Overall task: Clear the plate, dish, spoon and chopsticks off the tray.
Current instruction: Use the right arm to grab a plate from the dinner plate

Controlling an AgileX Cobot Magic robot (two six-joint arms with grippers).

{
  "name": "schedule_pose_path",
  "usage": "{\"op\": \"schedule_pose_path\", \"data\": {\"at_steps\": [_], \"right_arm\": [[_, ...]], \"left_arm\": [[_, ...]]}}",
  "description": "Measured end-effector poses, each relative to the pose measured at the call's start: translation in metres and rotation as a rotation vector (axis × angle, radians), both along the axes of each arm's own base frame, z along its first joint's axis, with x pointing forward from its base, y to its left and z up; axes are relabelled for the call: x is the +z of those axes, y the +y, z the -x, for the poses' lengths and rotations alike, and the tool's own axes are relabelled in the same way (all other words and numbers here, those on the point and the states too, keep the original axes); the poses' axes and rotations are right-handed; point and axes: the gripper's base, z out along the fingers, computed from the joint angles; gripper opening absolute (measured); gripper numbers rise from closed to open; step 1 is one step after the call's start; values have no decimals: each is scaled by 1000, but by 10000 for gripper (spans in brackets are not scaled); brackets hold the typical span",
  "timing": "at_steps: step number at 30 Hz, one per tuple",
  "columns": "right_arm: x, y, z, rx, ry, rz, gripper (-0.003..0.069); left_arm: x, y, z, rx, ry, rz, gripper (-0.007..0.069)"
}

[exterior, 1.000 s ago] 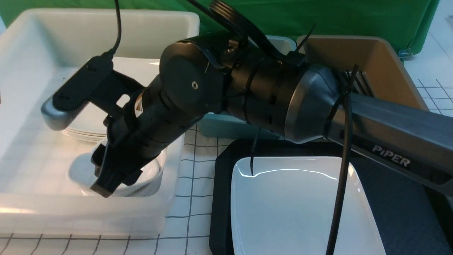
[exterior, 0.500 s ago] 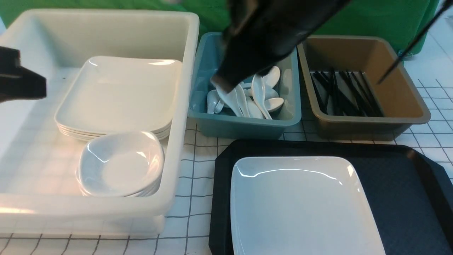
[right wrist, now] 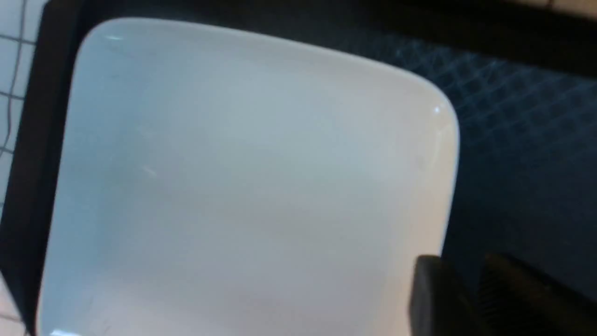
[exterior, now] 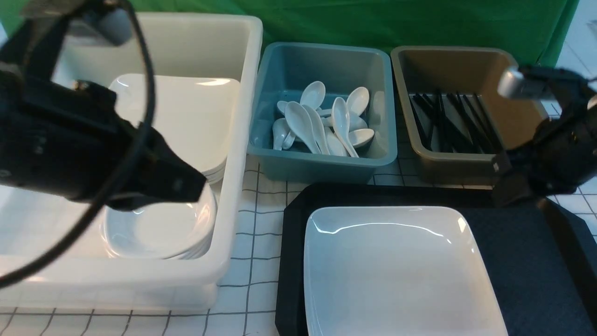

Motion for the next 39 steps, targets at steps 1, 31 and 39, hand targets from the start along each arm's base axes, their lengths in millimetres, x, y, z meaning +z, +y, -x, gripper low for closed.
{"op": "schedule_pose_path", "data": {"at_steps": [1, 31, 39], "right_arm": [[-12, -3, -2, -8, -4, -2, 281], [-101, 20, -49, 134, 38, -15, 213], [-99, 22, -45, 152, 70, -33, 188]], "left_arm": [[-3, -8, -1, -27, 6, -2, 0], [-71, -131, -64, -163, 1, -92, 0], [-73, -128, -64, -151, 12, -125, 0]]}}
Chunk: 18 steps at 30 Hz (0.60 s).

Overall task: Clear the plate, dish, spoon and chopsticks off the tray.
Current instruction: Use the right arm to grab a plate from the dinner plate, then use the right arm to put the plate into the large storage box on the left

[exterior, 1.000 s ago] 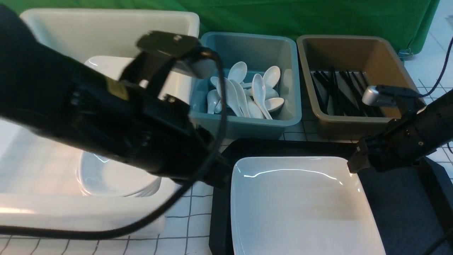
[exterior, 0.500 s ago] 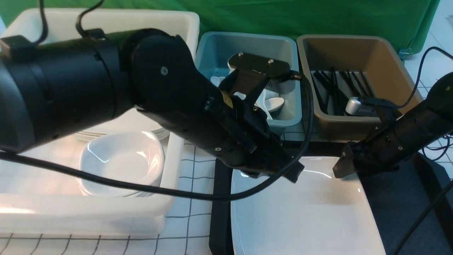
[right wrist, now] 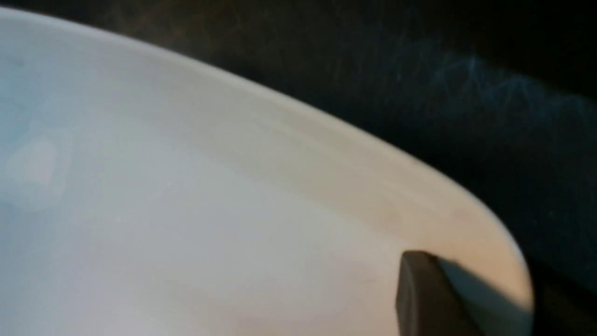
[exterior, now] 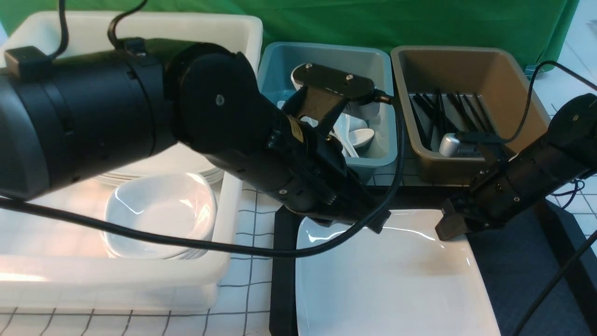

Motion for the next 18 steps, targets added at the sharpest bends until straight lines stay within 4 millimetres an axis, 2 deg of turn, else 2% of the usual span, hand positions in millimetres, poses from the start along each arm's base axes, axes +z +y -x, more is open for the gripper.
{"op": "schedule_pose_path", "data": {"at_steps": [3, 9, 12, 15, 18], "right_arm": [[9, 0, 3, 14, -3, -6, 170], [69, 0, 22, 25, -100, -45, 76], [98, 0, 34, 23, -165, -65, 46], [130, -2, 48, 14, -257, -71, 31], [150, -4, 55, 23, -325, -58, 31]], "left_arm": [[-1, 2, -1, 15, -1, -17, 1], [14, 15, 0, 61, -74, -46, 1], [23, 26, -2, 97, -92, -35, 1], [32, 47, -8, 164, -98, -28, 1], [38, 61, -14, 216, -104, -21, 1]]}}
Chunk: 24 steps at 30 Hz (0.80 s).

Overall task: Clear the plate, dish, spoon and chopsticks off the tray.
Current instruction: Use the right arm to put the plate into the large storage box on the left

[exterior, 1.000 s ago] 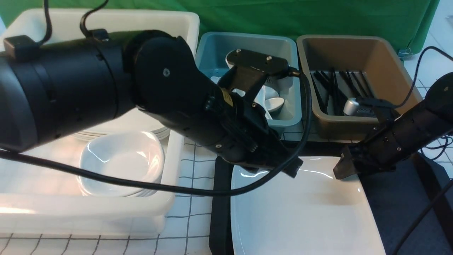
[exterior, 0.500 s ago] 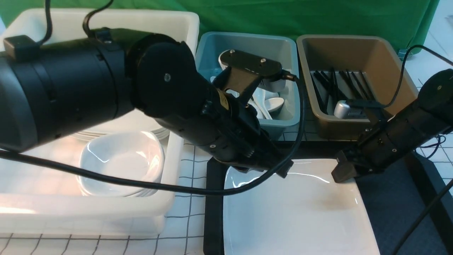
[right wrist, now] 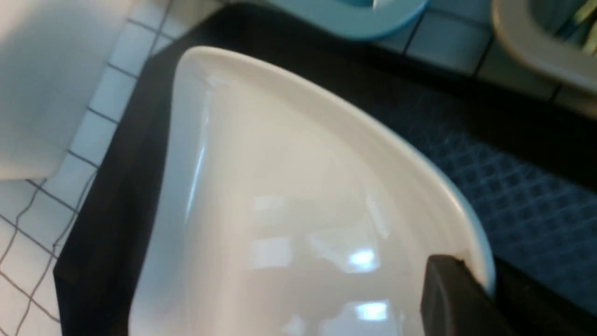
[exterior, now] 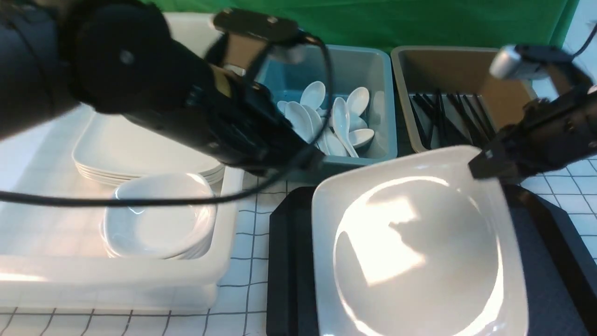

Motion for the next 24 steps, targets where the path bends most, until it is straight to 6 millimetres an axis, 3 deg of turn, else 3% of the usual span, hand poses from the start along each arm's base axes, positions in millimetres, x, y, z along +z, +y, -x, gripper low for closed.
{"op": "schedule_pose_path", "data": {"at_steps": [8, 10, 11, 14, 15, 17, 19, 22, 23, 24], "right_arm": [[84, -1, 13, -10, -221, -44, 31], [108, 0, 10, -13, -300, -68, 31], [110, 1, 10, -12, -306, -72, 31], [145, 10, 0, -3, -424, -131, 31], [147, 12, -3, 0, -432, -140, 31], [169, 32, -17, 30, -518, -218, 31], [176, 51, -30, 52, -565, -261, 31], [178, 86, -54, 88, -620, -316, 31], [177, 89, -56, 91, -623, -319, 31], [174, 106, -68, 104, -636, -343, 31]], "left_arm": [[19, 46, -7, 138, -41, 19, 1], [26, 62, -8, 190, -59, 26, 1], [27, 64, -8, 196, -62, 27, 1], [37, 96, -10, 300, -97, 35, 1], [38, 100, -11, 312, -101, 34, 1], [42, 128, -12, 408, -107, 27, 1], [41, 146, -14, 463, -102, 15, 1], [41, 169, -15, 542, -96, 8, 1], [41, 171, -15, 547, -96, 8, 1], [41, 179, -15, 571, -94, 18, 1]]}}
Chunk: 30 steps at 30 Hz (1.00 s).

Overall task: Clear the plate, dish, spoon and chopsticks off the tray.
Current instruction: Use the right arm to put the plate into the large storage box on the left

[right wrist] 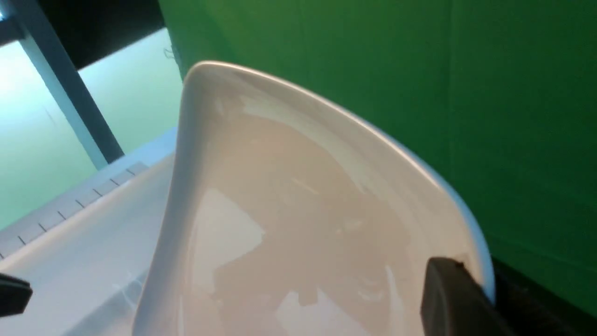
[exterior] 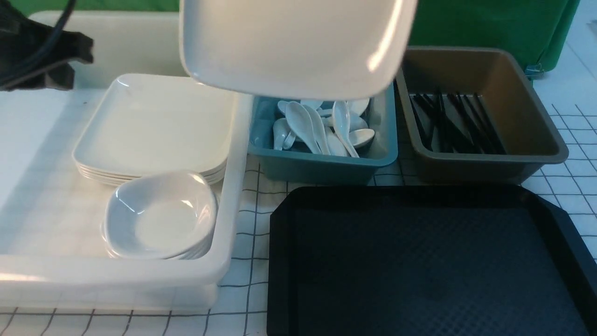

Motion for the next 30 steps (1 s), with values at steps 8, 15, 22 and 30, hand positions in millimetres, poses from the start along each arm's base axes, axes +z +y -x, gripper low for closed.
{"op": "schedule_pose_path", "data": {"at_steps": [8, 15, 22, 30], "right_arm": [[-54, 85, -50, 64, 53, -91, 31], [-83, 132, -55, 84, 30, -122, 31], [-116, 161, -64, 49, -18, -144, 30], [-159, 177, -76, 41, -5, -97, 30]], "left_arm": [[1, 12, 0, 5, -9, 28, 1], [1, 12, 0, -1, -9, 22, 1], [-2, 16, 2, 15, 22, -10, 1], [-2, 17, 3, 21, 26, -17, 1]]}}
